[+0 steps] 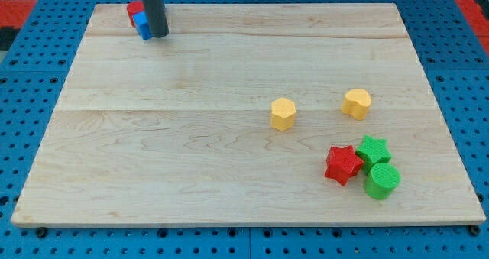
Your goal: Push the yellow hexagon to the right of the blue cube
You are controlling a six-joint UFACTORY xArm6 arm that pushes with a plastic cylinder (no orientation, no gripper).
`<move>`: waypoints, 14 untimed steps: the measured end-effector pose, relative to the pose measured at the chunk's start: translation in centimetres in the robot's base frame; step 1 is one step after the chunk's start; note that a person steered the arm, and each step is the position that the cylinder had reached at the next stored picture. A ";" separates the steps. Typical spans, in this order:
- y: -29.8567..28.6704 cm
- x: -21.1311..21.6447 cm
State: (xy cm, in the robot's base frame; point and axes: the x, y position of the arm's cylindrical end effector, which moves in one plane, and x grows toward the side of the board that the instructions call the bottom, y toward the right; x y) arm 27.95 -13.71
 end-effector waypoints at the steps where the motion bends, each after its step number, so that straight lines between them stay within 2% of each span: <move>1: 6.9 2.1; 2: 14.0 6.9; 3: 27.1 8.4; 4: 39.6 13.0; 5: 42.2 18.4; 6: 31.8 21.6; 8: 19.6 19.7; 9: 15.4 17.6; 10: 16.3 15.5; 11: 13.7 11.7; 12: 5.8 10.0; 13: 7.8 7.0; 14: 8.8 11.2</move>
State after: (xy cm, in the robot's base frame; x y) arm 39.19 -4.93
